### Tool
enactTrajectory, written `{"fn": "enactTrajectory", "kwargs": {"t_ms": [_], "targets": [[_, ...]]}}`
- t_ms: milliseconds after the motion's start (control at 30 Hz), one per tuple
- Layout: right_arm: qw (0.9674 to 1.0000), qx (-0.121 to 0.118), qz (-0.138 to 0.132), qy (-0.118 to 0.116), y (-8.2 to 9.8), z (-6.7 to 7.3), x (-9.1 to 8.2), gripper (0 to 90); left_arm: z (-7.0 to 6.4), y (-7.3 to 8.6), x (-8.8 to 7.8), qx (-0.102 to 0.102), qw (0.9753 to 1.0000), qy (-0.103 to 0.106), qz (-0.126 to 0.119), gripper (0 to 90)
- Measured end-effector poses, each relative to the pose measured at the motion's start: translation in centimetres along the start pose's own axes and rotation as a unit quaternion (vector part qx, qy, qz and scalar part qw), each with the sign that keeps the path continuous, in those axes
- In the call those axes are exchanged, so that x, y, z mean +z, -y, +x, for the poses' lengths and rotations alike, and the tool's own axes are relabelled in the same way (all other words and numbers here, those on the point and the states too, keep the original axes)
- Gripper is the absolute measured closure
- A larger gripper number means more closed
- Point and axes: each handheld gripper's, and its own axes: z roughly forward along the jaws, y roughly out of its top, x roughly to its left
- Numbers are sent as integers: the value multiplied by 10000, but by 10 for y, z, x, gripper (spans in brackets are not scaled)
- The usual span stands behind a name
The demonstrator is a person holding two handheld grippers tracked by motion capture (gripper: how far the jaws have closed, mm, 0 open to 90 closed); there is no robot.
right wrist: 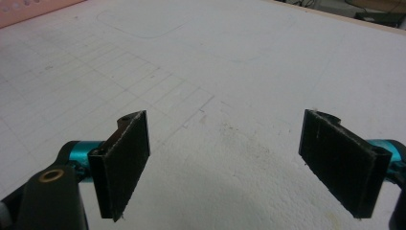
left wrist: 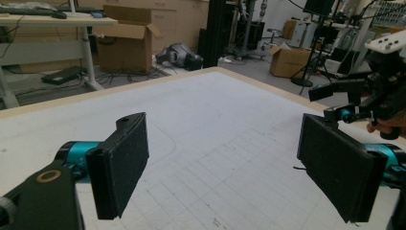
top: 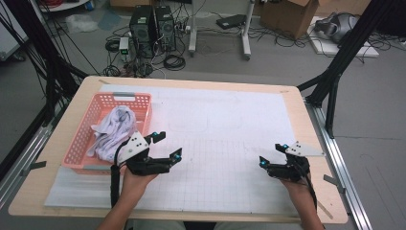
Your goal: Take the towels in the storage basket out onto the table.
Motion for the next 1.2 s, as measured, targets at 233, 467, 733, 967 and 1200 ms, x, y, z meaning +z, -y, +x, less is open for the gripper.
{"fn": "enactTrajectory", "kwargs": {"t_ms": [233,467,733,967,1200], "targets": [[10000,-29,1,-33,-1,2,2,167,20,-22,-20,64,9996,-282,-75,185],[10000,-25,23,-38,0,2,2,167,38,-38,-33,17,9988,-494,-53,183],[10000,0,14,-14,0,1,1,167,54,-49,-43,88,9974,-715,-16,181],[10000,8,-7,3,0,0,0,167,79,-53,-57,1,9945,-1050,37,181],[10000,37,7,17,1,1,-1,167,109,-52,-69,-105,9889,-1411,457,180]]}}
